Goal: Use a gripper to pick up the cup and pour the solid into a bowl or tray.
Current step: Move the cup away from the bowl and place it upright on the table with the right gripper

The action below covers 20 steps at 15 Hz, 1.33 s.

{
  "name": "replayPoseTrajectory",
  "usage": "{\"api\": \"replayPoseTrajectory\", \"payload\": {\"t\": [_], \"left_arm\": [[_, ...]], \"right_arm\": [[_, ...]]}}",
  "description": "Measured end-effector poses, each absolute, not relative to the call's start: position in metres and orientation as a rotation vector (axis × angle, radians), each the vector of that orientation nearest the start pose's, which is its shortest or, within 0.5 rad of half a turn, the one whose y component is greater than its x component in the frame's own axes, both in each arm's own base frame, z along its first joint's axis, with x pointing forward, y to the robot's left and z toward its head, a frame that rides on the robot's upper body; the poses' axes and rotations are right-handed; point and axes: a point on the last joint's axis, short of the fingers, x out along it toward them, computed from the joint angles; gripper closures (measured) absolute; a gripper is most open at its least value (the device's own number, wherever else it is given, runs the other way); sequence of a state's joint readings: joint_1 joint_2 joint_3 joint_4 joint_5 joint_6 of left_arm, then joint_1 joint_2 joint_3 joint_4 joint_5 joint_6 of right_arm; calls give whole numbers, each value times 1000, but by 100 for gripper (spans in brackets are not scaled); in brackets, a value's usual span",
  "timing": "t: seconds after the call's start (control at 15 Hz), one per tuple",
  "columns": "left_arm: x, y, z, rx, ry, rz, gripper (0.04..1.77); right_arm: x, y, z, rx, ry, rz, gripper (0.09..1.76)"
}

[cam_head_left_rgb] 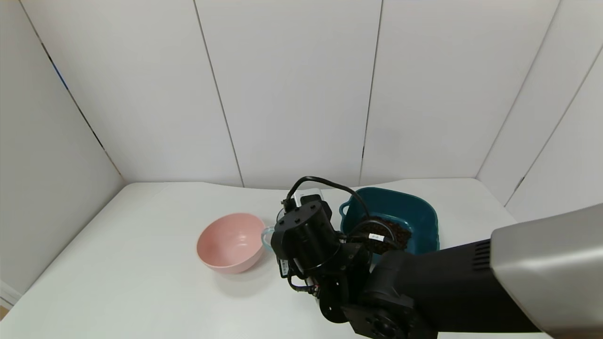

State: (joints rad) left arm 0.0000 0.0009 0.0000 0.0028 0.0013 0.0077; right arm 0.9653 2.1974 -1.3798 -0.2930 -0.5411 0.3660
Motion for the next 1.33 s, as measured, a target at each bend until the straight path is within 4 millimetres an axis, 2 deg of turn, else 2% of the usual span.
{"api": "replayPoseTrajectory", "payload": {"t": [0.93, 1.33], "left_arm": [[-23, 0, 75, 8, 4, 1, 9], [-23, 0, 75, 8, 4, 2, 9]], "right_arm": [[265, 360, 74, -16, 444, 302, 51], [267, 363, 63, -16, 442, 301, 51]]}}
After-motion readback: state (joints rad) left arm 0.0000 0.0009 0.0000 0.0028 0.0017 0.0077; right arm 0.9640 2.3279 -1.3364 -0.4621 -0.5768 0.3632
